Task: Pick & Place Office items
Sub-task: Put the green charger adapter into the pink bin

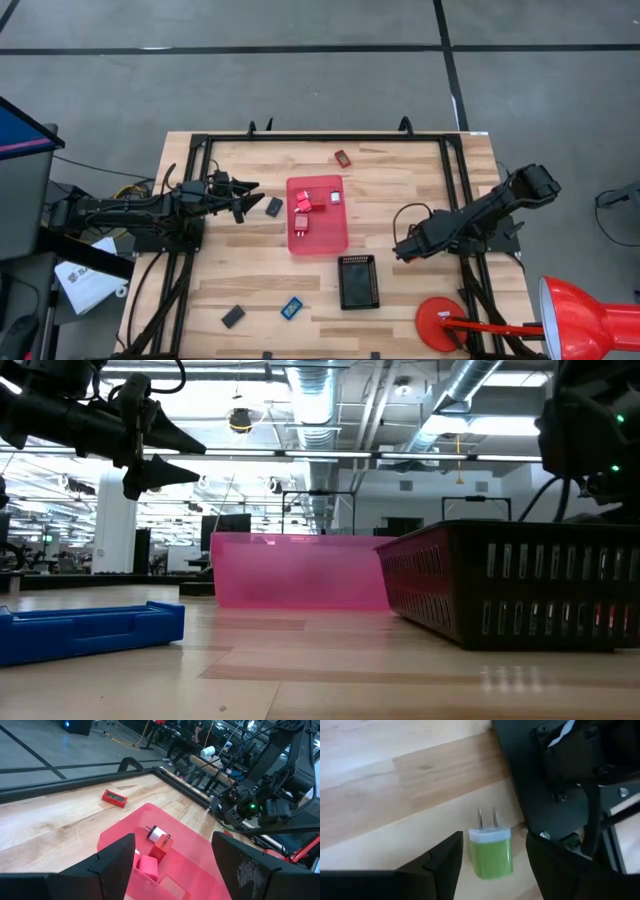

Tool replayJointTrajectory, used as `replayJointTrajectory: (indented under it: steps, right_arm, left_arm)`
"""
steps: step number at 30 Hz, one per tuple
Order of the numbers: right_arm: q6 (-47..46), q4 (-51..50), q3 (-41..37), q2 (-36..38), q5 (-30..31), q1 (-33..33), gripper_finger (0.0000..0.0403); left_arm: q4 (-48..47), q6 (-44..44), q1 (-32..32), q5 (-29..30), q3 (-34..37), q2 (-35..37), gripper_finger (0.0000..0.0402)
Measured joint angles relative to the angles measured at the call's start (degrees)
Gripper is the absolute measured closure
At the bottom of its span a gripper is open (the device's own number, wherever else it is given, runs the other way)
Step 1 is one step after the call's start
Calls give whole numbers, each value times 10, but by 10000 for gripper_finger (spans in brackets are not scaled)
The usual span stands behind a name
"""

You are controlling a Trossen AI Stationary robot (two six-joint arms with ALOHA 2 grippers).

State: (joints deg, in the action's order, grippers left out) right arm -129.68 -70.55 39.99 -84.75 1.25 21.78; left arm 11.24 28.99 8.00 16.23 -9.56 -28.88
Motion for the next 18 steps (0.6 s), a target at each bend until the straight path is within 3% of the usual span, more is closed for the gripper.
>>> replayJointTrajectory:
  steps: [6, 18]
  right_arm:
    - [-4, 7, -7, -2, -3, 3, 177]
    - [-9, 57, -6, -76, 5, 33, 176]
  left_arm:
    - [0, 0, 0, 0, 0, 0, 142]
    - [0, 0, 0, 0, 0, 0, 142]
